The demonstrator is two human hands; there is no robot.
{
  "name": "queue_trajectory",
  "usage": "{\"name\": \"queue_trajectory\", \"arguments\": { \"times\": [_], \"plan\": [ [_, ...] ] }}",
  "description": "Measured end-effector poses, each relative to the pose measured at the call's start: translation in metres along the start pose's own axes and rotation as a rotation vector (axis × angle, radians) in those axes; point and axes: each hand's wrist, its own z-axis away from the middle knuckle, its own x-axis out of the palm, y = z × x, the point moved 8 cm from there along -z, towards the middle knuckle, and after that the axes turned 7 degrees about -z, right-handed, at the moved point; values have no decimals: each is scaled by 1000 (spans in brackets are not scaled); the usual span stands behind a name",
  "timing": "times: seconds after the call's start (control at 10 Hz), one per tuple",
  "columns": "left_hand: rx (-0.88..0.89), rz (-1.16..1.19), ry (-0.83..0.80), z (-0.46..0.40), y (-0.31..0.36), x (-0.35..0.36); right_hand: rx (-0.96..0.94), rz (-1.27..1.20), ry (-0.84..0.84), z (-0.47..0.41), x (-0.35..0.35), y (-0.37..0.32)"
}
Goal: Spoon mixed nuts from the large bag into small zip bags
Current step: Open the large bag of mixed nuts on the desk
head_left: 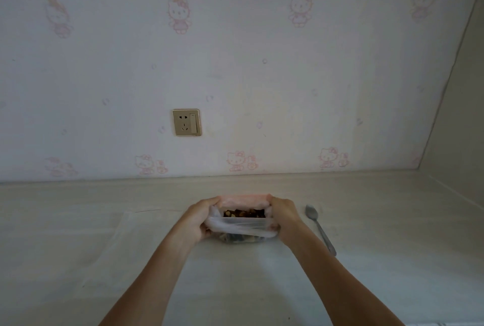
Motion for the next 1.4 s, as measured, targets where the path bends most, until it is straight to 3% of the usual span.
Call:
{"name": "queue_trajectory", "arguments": {
  "times": [0.1, 0.3, 0.5, 0.7, 0.8, 0.9, 1.0, 1.1, 1.2, 1.3, 1.4],
  "plan": [
    [-106, -28, -58, -6, -6, 0, 125, -78, -41, -1, 2, 2],
    [-205, 218, -182, -4, -16, 8, 303, -319, -144, 10, 3, 14],
    [-148, 570, -351, 10, -22, 23, 239, -735, -228, 11, 9, 25],
    [-82, 854, -358, 17, -23, 35, 217, -1128, -401, 16, 23, 28],
    [-35, 911, -331, 20, -25, 40, -46, -1000, -484, 23, 19, 6],
    [18, 725, -310, 19, -23, 30, -117, -745, -403, 23, 11, 4],
    [32, 445, -266, 26, -20, 20, -54, -603, -339, 27, -4, 12],
    [128, 93, 2, 36, -15, -1, -115, -346, -244, 23, -21, 5],
    [441, -386, 272, 50, 8, -18, -225, 129, -69, 28, -32, -12],
    [876, -682, 291, 68, 38, -3, -616, 651, 106, 47, -33, -43],
    [922, -1006, 202, 64, 45, 21, -959, 873, 16, 72, -4, -58]
  ]
}}
